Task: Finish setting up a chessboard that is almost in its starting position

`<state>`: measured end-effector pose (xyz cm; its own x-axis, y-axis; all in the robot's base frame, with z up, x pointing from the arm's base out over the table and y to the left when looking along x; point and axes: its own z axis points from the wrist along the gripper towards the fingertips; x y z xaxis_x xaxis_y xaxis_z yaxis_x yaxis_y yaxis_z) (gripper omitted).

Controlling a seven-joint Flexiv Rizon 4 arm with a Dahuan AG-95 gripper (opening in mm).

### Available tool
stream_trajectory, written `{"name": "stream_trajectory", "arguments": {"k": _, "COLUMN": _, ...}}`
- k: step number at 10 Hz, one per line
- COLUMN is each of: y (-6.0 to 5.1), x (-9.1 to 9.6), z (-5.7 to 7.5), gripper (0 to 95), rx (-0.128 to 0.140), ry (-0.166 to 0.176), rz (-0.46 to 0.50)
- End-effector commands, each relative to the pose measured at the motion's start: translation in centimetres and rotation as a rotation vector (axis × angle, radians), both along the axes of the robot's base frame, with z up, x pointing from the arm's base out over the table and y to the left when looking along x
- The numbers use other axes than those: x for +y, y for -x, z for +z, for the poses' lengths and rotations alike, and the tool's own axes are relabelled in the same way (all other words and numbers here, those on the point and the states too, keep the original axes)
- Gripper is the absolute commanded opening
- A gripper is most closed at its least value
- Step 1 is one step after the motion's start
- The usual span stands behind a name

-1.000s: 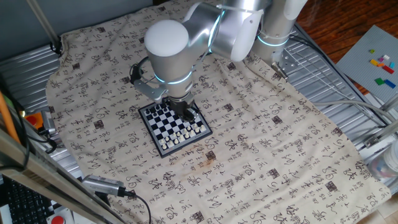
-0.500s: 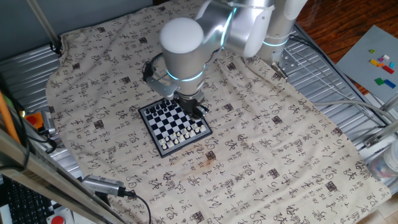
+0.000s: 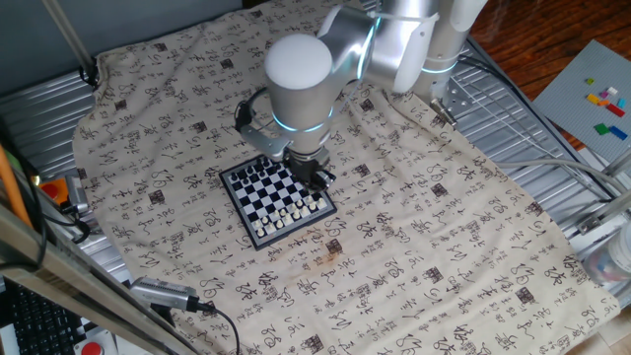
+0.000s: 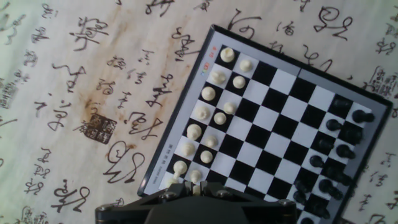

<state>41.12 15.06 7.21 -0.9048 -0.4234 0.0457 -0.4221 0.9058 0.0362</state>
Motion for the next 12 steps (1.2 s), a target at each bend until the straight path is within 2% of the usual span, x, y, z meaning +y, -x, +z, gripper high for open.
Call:
{"name": "stream_trajectory", "arguments": {"k": 1, "y": 0.0, "x": 0.1, "z": -0.3, "gripper": 0.0, "rx": -0.006, "ry": 0.0, "rz": -0.003}}
{"name": "stream_trajectory", "arguments": {"k": 12, "y": 0.9, "x": 0.2, "z": -1.8, "gripper": 0.0, "rx": -0.016, "ry": -0.003, "rz": 0.008}}
